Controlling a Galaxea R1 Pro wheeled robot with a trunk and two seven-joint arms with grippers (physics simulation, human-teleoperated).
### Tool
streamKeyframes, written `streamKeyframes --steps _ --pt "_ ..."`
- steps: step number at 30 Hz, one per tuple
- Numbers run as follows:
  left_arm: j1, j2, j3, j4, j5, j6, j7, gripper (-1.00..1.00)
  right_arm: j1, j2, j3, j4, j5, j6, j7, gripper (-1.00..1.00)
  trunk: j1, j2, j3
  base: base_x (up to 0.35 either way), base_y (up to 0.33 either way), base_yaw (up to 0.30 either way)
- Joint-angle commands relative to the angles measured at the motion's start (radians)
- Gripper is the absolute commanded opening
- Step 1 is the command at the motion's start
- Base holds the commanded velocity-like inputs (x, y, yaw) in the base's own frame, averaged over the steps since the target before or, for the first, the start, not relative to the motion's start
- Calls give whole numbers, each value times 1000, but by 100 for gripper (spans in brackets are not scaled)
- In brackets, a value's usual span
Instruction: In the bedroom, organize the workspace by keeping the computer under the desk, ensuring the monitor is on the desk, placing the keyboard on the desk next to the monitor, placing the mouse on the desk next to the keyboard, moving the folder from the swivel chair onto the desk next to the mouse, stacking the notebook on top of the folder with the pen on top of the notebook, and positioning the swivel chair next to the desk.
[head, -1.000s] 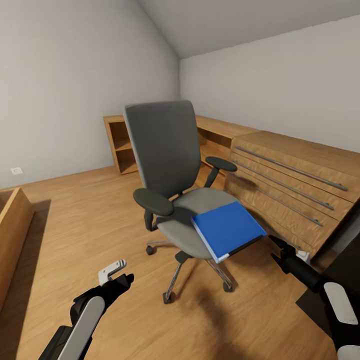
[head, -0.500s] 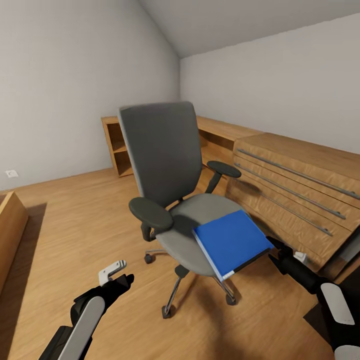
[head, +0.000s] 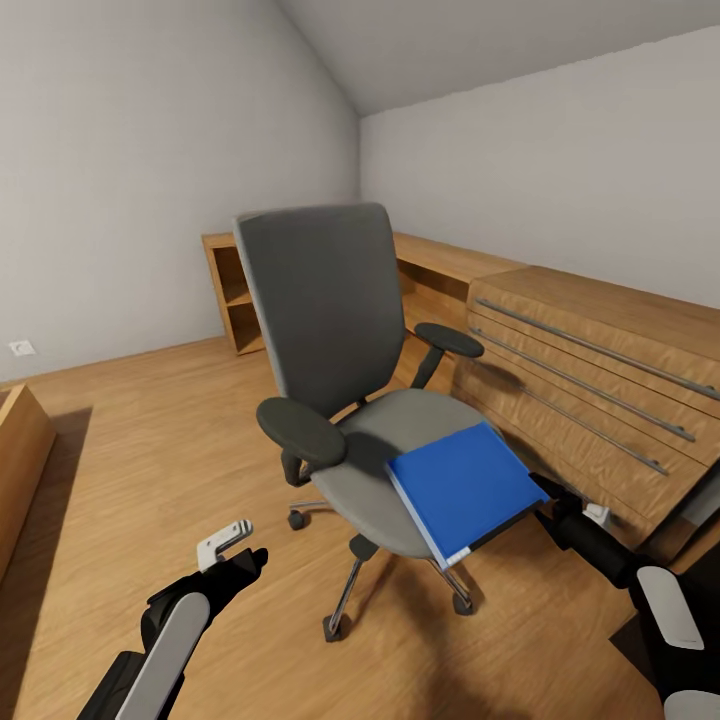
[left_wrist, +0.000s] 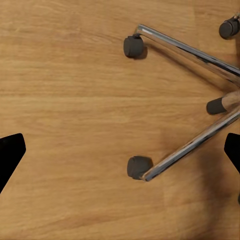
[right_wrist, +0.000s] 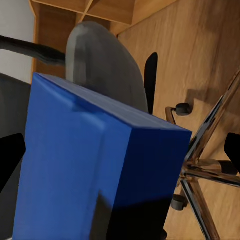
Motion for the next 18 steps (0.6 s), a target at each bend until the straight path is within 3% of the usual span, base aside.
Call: streamKeyframes --steps 1,18 --pt "-1 1 -2 -1 9 0 10 100 -1 1 -3 2 1 6 3 100 0 0 -1 1 0 0" --pt "0 1 -2 -1 10 0 10 100 -1 3 17 38 4 6 3 100 0 0 -1 0 0 0"
